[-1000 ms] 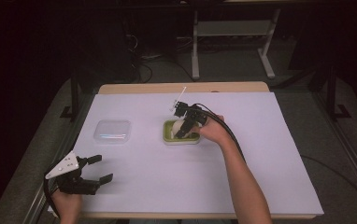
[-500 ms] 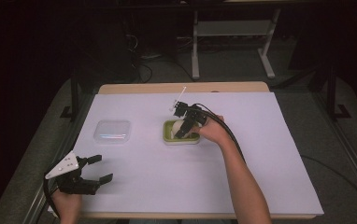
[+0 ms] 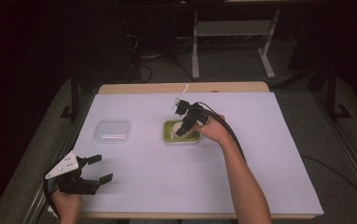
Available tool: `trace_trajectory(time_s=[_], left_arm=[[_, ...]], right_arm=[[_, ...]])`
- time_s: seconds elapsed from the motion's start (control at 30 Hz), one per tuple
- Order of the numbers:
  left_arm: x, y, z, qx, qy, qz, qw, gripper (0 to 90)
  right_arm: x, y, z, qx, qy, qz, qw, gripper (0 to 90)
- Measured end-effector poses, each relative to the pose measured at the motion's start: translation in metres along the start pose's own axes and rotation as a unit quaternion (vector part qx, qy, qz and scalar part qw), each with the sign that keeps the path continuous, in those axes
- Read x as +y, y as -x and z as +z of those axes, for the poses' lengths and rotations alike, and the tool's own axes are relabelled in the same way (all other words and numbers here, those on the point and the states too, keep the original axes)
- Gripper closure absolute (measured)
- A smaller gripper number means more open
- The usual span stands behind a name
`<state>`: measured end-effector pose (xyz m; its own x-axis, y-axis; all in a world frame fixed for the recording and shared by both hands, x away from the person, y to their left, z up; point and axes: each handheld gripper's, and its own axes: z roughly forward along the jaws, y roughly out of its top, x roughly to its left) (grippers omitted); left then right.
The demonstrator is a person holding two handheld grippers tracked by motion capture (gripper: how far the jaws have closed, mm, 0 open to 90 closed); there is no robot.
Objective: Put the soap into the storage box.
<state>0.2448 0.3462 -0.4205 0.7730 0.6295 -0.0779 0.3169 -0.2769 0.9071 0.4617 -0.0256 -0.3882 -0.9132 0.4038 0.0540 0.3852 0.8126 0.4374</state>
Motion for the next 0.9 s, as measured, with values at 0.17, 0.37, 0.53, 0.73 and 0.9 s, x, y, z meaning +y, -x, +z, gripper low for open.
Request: trace_trajectory(time_s=[0.17, 0.37, 0.53, 0.73, 0.9], left_arm=[[0.0, 0.001, 0.0, 0.0, 0.0, 0.001, 1.0, 13.2], [0.0, 0.0, 0.0, 0.0, -0.002, 0.002, 1.0, 13.2], [0.0, 0.001, 0.001, -0.001, 0.0, 0.003, 1.0, 13.2], [0.001, 0.001, 0.001, -0.001, -0.003, 0.004, 1.0, 13.2], [0.001, 0.002, 0.002, -0.002, -0.004, 0.004, 1.0, 13.2]], right_arm=[[-0.003, 0.001, -0.007, 0.0, 0.002, -0.001, 1.0, 29.3], [-0.008, 0.0, -0.01, 0.005, 0.001, 0.006, 1.0, 28.4], [-0.013, -0.002, -0.018, 0.005, 0.02, 0.003, 0.9998, 28.7], [-0.024, -0.003, -0.025, 0.023, 0.034, 0.01, 0.9991, 27.1], [-0.033, -0.007, -0.031, 0.028, 0.044, 0.014, 0.9986, 26.9]])
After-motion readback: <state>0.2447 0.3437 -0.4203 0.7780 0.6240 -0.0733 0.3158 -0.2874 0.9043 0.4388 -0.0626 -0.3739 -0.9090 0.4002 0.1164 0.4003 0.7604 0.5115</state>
